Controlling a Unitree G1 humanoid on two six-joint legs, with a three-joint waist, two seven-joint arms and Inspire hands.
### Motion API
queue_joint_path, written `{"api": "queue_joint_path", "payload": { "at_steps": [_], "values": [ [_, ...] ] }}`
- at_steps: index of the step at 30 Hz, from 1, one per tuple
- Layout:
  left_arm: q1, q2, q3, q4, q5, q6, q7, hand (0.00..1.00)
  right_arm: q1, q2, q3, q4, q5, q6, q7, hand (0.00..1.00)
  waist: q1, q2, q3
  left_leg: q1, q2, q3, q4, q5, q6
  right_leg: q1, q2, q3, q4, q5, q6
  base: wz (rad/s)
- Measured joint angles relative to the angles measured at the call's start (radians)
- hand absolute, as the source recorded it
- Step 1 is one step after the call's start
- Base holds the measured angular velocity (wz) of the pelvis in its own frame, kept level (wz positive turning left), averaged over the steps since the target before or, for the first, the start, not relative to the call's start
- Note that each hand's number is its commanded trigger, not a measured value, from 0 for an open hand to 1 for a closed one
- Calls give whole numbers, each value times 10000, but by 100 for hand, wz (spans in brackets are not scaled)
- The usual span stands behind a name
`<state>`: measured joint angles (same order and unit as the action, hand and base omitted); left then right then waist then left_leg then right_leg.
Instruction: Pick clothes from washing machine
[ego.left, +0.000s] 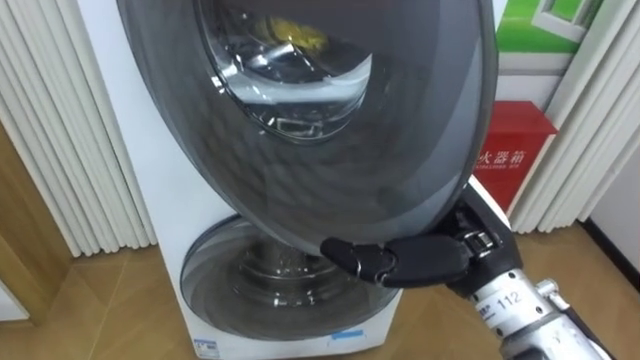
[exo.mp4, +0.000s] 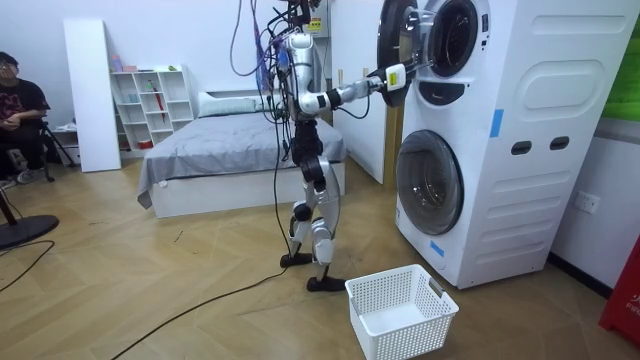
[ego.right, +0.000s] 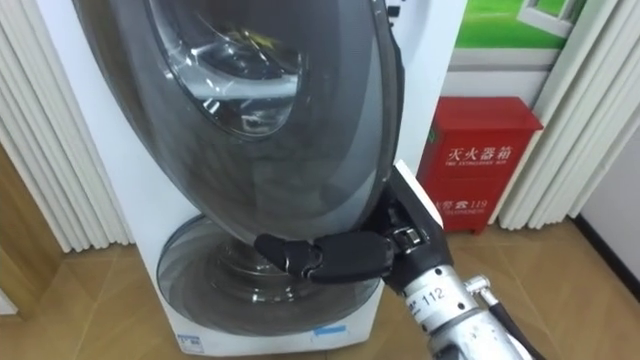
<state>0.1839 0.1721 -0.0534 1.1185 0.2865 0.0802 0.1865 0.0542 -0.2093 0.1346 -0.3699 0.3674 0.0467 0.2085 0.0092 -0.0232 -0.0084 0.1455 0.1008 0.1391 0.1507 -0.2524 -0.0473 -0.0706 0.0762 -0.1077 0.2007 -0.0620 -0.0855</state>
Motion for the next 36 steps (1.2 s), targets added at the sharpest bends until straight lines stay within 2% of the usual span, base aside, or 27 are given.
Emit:
{"api": "queue_joint_path", "payload": {
  "at_steps": [7,11,18,21,23,27,28,29,32,34,36],
  "values": [
    [-53,136,-27,-13,-10,-253,-47,0,-1,-1,188,-103,19,-3,364,0,113,29,20,11,12,101,43,5,-2,-42,-7,11,51,-46,-38,-4],
    [-208,164,-28,194,-3,-381,-46,0,60,-12,286,-274,-119,-3,636,0,169,23,23,-166,8,-22,197,5,-4,-98,-92,-214,71,-79,-13,7],
    [-395,285,-289,408,116,-385,-51,0,60,23,913,-363,-410,-5,786,0,574,-173,30,-155,40,-138,197,132,-163,-197,-83,-300,214,-181,-99,1],
    [-387,289,-291,407,114,-367,-52,0,60,90,1109,-363,-486,-5,787,0,727,-248,33,-207,48,-374,208,201,-214,-197,-120,-541,202,-199,-215,7],
    [-391,290,-294,380,103,-359,-51,0,59,157,1339,-364,-477,-7,799,0,796,-269,28,-340,57,-616,311,233,-236,-214,-223,-935,206,-230,-268,14],
    [-424,289,-317,190,102,-356,-51,0,34,222,1704,-406,-407,-28,925,0,1045,-326,-5,-716,93,-748,544,293,-225,-422,-294,-1199,223,-230,-291,12],
    [-444,291,-314,169,102,-356,-51,0,2,229,1833,-408,-404,-38,1000,0,1171,-367,-35,-817,94,-753,549,333,-194,-501,-379,-1419,227,-227,-285,6],
    [-462,292,-303,171,104,-352,-59,0,-95,228,2004,-408,-407,-38,1067,0,1274,-402,-22,-873,95,-754,546,393,-188,-522,-414,-1516,206,-186,-210,12],
    [-468,300,-283,170,99,-340,-181,0,-364,222,2392,-398,-414,-4,1161,0,1452,-479,-39,-984,102,-784,521,414,-114,-533,-435,-1557,145,-154,-90,22],
    [-466,311,-283,157,78,-211,-247,0,-999,214,3081,-378,-409,10,1319,0,1795,-502,-55,-1089,95,-881,484,468,-57,-503,-416,-1573,-59,-57,69,19],
    [-460,346,-279,103,42,-141,-267,0,-1223,217,3283,-354,-406,8,1458,0,1950,-564,-100,-1162,72,-1003,495,502,-98,-461,-422,-1578,-150,0,161,28]
  ]
}}
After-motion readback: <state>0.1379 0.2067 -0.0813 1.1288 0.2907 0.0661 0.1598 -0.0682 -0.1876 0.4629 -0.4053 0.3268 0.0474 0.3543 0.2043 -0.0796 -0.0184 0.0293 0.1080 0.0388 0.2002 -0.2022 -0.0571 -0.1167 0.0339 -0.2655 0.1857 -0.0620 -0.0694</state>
